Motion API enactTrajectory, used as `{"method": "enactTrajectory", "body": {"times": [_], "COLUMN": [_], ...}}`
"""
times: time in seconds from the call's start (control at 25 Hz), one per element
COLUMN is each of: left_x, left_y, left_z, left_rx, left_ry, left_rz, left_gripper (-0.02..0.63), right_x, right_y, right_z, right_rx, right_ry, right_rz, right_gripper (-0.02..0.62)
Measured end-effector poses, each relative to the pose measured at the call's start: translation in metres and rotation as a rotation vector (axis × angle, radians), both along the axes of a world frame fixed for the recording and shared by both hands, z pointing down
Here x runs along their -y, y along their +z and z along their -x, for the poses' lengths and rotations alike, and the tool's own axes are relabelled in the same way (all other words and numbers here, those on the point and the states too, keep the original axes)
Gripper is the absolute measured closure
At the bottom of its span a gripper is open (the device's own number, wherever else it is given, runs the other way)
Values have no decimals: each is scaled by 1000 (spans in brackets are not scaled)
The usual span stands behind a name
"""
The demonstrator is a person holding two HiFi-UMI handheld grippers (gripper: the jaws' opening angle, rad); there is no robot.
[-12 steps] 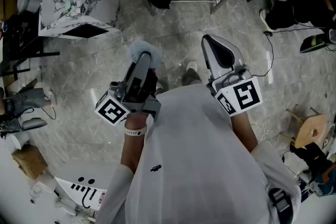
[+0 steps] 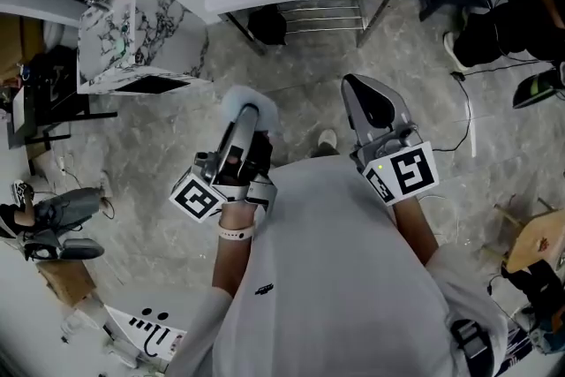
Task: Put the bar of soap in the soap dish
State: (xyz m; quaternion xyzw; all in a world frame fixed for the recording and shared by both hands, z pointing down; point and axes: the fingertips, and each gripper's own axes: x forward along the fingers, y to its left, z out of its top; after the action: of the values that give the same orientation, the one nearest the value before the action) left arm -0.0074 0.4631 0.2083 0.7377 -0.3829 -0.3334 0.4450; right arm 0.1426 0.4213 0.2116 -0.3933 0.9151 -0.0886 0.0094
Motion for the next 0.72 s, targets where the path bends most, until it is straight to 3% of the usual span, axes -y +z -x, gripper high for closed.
{"method": "enactTrajectory", "body": {"times": [0.24, 0.52, 0.72], "left_x": [19, 36, 45], "left_y": [1, 11, 19], "left_z": [-30, -49, -47], "left_rx": [41, 34, 10], "left_ry": [9, 27, 28], "left_rz": [37, 85, 98], "left_gripper": [488, 488, 488], "right_x": [7, 24, 24], "right_y": [2, 21, 36], "right_z": [-33, -69, -72], "right_rx": [39, 2, -23], "right_ry": [-75, -15, -18], "right_rz": [-9, 10, 34], "right_gripper": [597, 597, 597]}}
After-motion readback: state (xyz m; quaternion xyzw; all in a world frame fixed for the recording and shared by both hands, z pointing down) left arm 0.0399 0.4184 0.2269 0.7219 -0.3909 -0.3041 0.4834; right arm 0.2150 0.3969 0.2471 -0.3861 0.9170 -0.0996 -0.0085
